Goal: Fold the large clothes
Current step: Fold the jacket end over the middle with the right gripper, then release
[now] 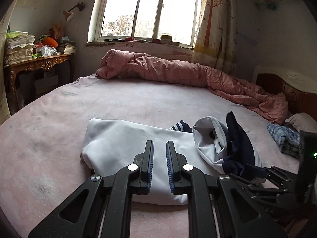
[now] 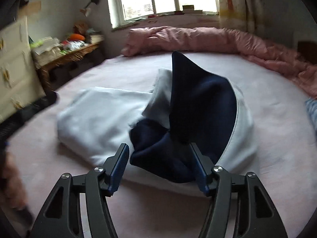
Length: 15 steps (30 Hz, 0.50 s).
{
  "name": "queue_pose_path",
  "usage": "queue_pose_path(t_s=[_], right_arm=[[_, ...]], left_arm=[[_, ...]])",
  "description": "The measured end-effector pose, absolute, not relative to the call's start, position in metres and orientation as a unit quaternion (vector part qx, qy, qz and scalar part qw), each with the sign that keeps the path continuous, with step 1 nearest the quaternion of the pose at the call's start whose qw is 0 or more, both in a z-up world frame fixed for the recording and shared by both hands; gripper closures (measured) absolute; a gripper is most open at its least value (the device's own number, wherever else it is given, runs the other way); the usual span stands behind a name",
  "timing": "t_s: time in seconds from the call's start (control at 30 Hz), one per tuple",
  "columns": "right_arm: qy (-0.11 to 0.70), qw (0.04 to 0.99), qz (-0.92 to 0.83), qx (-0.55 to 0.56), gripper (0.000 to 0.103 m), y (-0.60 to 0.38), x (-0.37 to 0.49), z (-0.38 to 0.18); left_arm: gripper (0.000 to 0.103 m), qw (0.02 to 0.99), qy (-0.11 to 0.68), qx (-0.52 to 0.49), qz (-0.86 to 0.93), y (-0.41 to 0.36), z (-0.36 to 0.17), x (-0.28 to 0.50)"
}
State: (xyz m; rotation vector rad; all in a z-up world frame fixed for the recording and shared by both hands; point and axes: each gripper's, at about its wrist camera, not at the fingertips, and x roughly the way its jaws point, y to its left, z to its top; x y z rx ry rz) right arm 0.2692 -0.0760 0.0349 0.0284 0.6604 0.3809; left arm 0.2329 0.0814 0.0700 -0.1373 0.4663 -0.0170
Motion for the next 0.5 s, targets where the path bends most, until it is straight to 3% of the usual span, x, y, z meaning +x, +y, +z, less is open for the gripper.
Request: queue_pose_path(t_s=[0.2,0.37,0.5], right_arm=[[0.320,0.918,0.229,0.057,0.040,-0.099,0.263,0.042],[0.226,0.969,0.084,0.059,0.039,-0.126,0.255,0.056],[0.274,0.958,0.066,0.052,0.040,-0.134,0.275,0.037]], left_arm=[[0.090,0.970,0.234,-0.067,-0.014,0.071,0.068,0.230],[0.086,0.971,0.235,-0.035,-0.012,0.057,0.063,0.232],[0.086,0.969,0.245,-0.025,-0.015,0.051,0.057,0.236]])
